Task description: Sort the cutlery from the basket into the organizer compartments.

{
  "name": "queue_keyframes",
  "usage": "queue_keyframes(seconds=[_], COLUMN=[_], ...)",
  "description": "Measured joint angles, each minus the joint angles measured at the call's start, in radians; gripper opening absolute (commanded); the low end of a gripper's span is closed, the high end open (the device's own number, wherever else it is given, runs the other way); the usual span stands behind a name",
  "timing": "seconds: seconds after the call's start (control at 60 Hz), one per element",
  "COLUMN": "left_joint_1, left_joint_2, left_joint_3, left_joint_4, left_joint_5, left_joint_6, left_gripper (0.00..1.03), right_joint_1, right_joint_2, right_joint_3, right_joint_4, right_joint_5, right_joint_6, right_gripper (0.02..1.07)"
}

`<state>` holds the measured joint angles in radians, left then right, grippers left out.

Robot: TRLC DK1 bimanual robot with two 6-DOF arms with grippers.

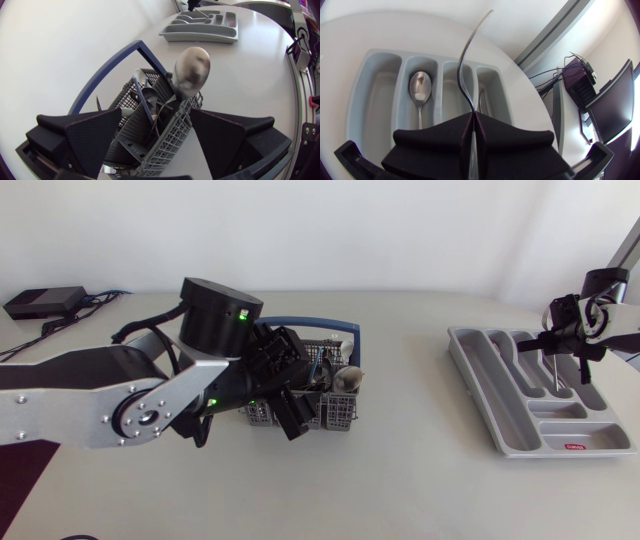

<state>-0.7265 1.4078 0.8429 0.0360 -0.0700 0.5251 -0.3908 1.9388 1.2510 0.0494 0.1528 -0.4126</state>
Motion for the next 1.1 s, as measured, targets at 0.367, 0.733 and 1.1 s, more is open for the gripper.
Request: queue_keyframes(seconds=[0.367,0.733,1.1], left_joint_1=[-0.003,-0.004,-0.005], left_joint_2=[-0.029,-0.034,-0.032], left_joint_3=[-0.012,-0.020,-0.048], left_joint_4=[0.000,0.000,0.114], left_joint_5=[-0.018,-0.018,-0.044], left_joint_6=[0.000,0.000,0.020], left_gripper=[0.94,0.94,0.93], right_joint_1=[0.000,0.006,0.010], right_joint_2=[0.183,0.248,0.072], right_joint_3=[0.144,0.183,0.036], right_joint_4=[-0.029,-0.076,-0.061], right_joint_5=[0.035,0.035,-0.005], right_joint_6=[0.023,0.047,0.050], right_gripper=[0.11,0.45,0.88])
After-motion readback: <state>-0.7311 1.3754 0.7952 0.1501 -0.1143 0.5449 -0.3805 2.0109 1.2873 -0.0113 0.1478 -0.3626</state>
